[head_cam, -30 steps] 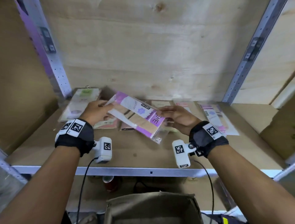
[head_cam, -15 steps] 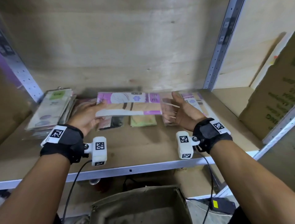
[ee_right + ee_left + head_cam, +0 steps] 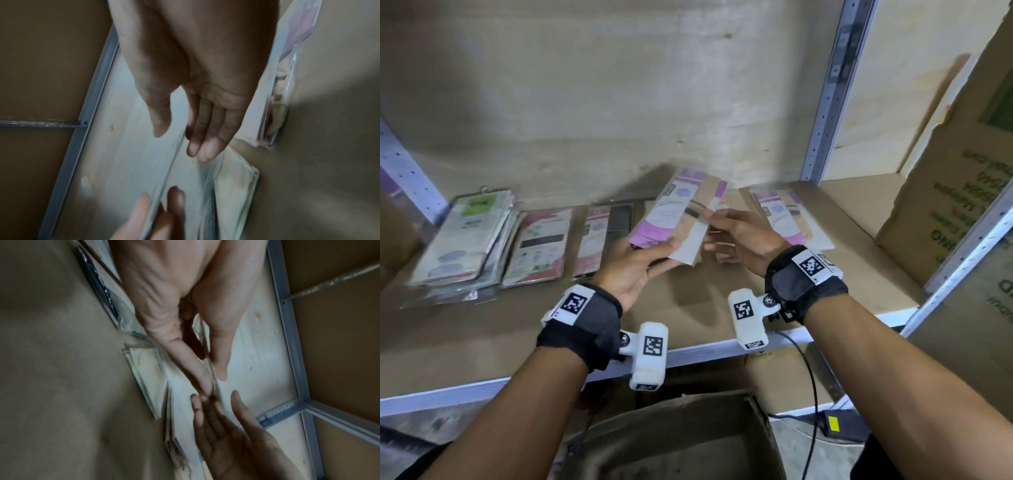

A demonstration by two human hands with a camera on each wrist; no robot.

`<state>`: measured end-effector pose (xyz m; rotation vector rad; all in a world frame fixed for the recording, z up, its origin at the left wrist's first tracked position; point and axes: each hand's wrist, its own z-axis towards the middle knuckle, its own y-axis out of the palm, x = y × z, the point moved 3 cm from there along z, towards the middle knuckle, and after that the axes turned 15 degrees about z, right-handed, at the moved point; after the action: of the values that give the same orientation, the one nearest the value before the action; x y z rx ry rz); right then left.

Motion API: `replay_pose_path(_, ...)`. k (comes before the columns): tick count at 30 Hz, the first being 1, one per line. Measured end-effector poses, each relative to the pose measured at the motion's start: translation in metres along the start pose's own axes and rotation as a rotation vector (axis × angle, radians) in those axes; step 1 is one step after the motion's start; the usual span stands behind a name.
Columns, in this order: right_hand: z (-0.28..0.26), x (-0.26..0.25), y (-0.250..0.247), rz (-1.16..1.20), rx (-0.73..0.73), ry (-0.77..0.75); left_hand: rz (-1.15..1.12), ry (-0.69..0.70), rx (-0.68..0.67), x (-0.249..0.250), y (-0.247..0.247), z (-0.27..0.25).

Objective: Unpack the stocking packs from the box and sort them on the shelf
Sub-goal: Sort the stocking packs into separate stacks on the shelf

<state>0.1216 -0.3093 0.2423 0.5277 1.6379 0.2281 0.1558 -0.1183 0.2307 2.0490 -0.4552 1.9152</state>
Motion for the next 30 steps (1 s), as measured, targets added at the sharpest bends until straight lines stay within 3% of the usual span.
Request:
replay_pose_path(5, -0.006, -0.012, -0.011, 0.112, 0.049, -0.054, 0.116, -0.09, -0.22, -0.002, -0.007, 0.004)
replay_pose_path(10, -0.012, -0.018, -0.019, -0.058, 0.001, -0.042, 0.166, -0.043, 0.01, 0.008, -0.042, 0.019)
replay_pose_path(15, -0.012, -0.019, -0.017, -0.358, -0.109, -0.111, 0.056, 0.079, 0.123, 0.02, -0.056, 0.024)
replay_pose_path(20, -0.012, -0.014, -0.01, -0.672, -0.169, -0.114, 0.291, 0.163, 0.317, 0.017, -0.067, 0.026)
replay_pose_path(23, -0.009, -0.014, -0.01, -0.795, -0.169, -0.113, 0.417, 0.113, 0.285, 0.013, -0.074, 0.029)
replay_pose_path(26, -0.008, -0.015, -0.011, -0.878, -0.176, -0.13, 0.489, 0.069, 0.347, 0.016, -0.077, 0.033)
replay_pose_path(30, -0.006, -0.015, -0.01, -0.877, -0.193, -0.136, 0.526, 0.083, 0.335, 0.015, -0.075, 0.033)
